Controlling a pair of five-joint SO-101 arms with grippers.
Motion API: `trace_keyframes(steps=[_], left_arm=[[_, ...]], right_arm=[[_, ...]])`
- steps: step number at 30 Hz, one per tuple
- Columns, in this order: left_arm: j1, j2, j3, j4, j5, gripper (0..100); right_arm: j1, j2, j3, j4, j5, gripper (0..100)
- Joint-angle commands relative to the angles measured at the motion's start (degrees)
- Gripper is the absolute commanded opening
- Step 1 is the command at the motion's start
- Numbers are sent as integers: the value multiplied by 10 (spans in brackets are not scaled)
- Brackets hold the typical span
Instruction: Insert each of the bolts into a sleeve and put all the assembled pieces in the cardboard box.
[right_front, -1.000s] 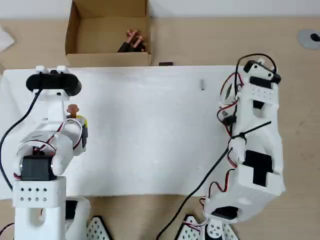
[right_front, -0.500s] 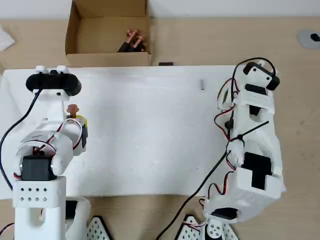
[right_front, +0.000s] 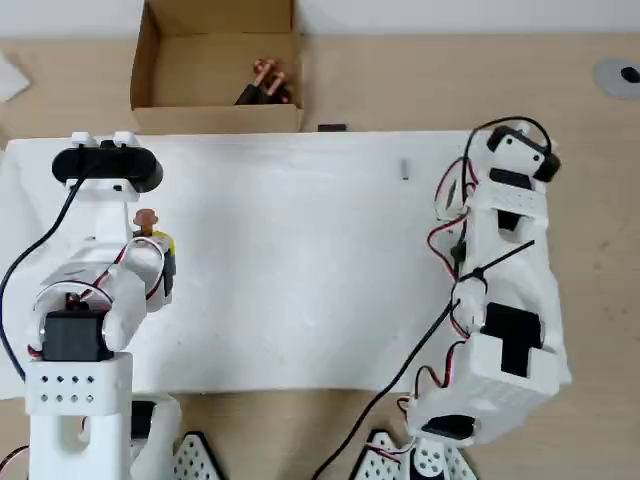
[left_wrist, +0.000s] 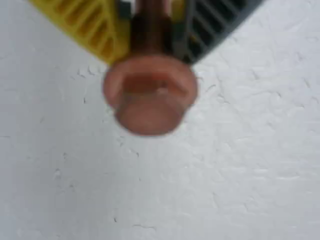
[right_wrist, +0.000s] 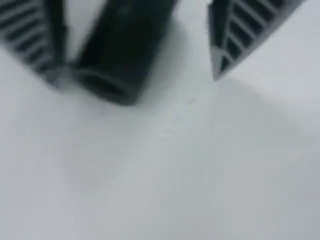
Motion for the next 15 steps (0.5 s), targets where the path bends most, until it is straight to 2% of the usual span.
trace_keyframes(steps=[1,6,15], left_arm=[[9,-11,-5,1,-4,6],[9,-11,-9,23,-4,6],[8,-12,-9,33,-4,6]], right_arm=[[-36,5,-1,-5,-1,45],[-36,5,-1,-4,17,31],[-37,8,-43,76,69,15]])
